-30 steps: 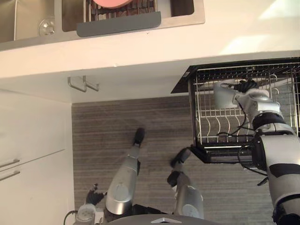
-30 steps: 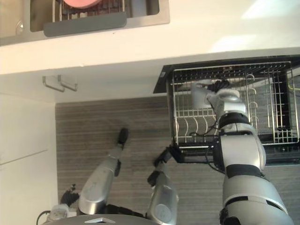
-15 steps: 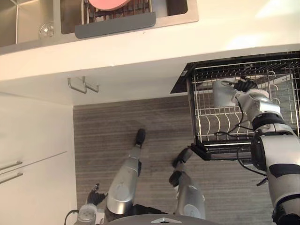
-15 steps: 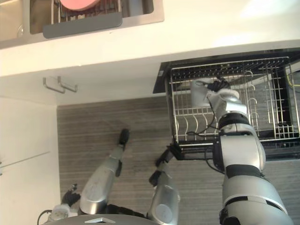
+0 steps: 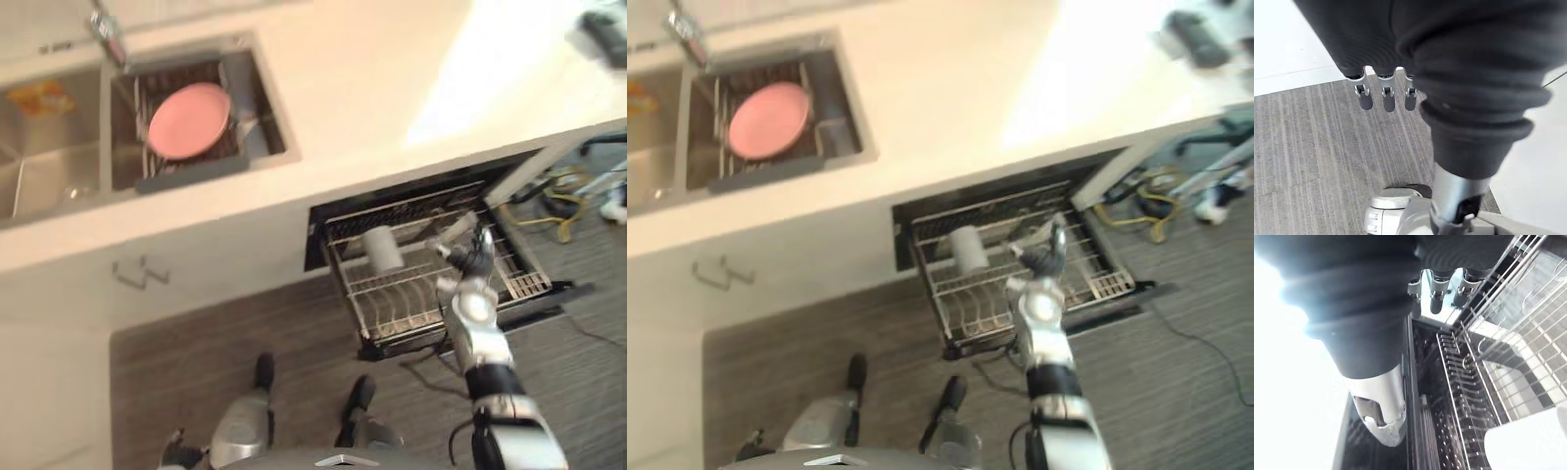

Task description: Walk over to the sink, pick up the cup, carry it to the dishwasher, place the cup inside the dishwasher, then close the dishwasher door

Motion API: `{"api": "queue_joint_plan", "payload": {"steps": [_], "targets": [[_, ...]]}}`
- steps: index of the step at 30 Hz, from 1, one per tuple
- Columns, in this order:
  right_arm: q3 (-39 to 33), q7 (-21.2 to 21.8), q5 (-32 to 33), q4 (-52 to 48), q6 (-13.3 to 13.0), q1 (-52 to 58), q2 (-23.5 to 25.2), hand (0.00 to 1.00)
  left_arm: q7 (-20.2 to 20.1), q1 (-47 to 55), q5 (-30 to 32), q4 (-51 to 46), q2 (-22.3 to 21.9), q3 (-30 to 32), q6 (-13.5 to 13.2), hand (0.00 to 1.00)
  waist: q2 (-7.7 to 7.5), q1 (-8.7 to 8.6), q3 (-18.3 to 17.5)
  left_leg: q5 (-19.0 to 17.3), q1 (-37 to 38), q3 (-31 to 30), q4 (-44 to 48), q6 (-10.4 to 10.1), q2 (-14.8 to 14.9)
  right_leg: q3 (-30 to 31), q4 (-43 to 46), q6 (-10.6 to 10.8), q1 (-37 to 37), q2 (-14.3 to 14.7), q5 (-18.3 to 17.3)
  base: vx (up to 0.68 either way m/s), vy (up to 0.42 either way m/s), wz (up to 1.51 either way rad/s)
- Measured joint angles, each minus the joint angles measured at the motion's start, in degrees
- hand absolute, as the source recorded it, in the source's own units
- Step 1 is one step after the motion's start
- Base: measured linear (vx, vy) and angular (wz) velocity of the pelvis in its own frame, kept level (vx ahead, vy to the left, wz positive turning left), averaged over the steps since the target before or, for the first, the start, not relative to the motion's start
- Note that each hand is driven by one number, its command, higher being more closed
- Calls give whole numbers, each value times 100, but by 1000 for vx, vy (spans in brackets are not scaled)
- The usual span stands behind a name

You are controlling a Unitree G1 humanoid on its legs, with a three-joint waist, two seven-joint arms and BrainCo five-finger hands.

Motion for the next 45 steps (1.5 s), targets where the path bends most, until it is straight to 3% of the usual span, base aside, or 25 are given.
{"api": "queue_joint_plan", "payload": {"steps": [2,4,7,12,16,18,20,22,26,29,31,33,36,42,43,45], "targets": [[-169,244,117,-320,-20,401,295,0,0,8,-158,27,-13,152,141,0,-47,-58,-209,-49,84,132,-1,-10,37,118,-1,-25,-1,34,-18,57,-10,-36],[-162,706,657,-698,-46,719,643,0,-3,-9,-337,141,-21,388,303,0,-106,-193,-335,-73,154,229,-1,-27,92,133,-12,-41,41,80,-28,33,-19,-17],[1,1282,1269,-1435,-112,980,1031,0,16,15,-561,245,-130,683,466,0,-120,-251,-444,-101,199,262,-1,-16,131,145,-39,-59,71,109,-39,7,-14,-6],[730,1704,1344,-2614,-442,943,1255,0,217,62,-676,248,-242,866,574,0,-138,-238,-548,-119,289,272,-5,-25,143,153,-39,-68,160,87,-52,2,-1,-1],[1196,1693,1319,-2837,-801,625,1249,0,290,172,-908,248,-229,906,573,0,-218,-209,-691,-117,324,269,-4,-70,149,136,-4,-109,208,88,-34,31,-2,2],[1284,1647,1245,-2927,-1040,447,1186,0,393,171,-1065,248,-238,909,566,0,-225,-113,-694,-119,345,223,-4,-73,148,108,-2,-102,290,85,-37,-4,-1,11],[1391,1439,983,-2992,-1249,297,1086,0,483,183,-1138,251,-252,930,543,0,-229,-100,-705,-124,360,96,-4,-67,147,38,-2,-90,393,91,-73,-23,-2,23],[1505,1310,832,-2992,-1291,185,965,0,547,203,-1177,251,-300,1053,517,0,-241,-65,-757,-134,349,34,-4,-46,152,-26,-1,-112,418,97,-108,-11,-4,18],[1537,1050,838,-2991,-1281,185,912,0,687,209,-1262,267,-362,1195,397,0,-240,-3,-745,-184,300,-60,131,1,152,-282,9,-41,607,100,-223,-10,-9,39],[1370,780,836,-2993,-1260,187,897,0,677,191,-1325,397,-479,1620,396,0,-210,-116,-729,-222,292,628,248,103,328,-737,84,41,852,-31,-252,32,17,78],[1190,645,836,-2993,-1192,189,832,0,657,189,-1315,404,-581,1834,396,0,-129,-123,-689,24,364,728,47,110,287,-907,188,115,950,-137,-328,40,73,59],[1124,569,836,-3003,-1072,195,828,0,621,140,-1269,479,-582,1917,395,0,-115,-192,-647,8,318,886,55,81,267,-1047,200,168,997,-224,-344,23,89,50],[898,544,838,-3188,-847,297,815,0,567,23,-1256,651,-627,2091,378,0,-83,-331,-459,-229,145,1325,614,88,335,-1184,249,277,1157,-397,-390,25,74,38],[533,571,837,-3432,-806,521,775,0,395,8,-1139,827,-646,2251,361,0,-79,-566,-415,-817,62,1727,1457,180,269,-1001,554,533,1160,-830,-522,55,99,-13],[470,575,836,-3425,-775,567,769,0,389,-9,-955,838,-614,2236,383,0,-147,-575,-402,-966,30,1763,1621,205,209,-999,640,515,1115,-946,-584,42,122,-22],[437,545,839,-3410,-773,743,742,0,420,-55,-739,863,-592,2206,399,0,-163,-541,-421,-1119,43,1857,1636,310,80,-1017,1089,11,855,-1193,-857,46,165,-16]]}}
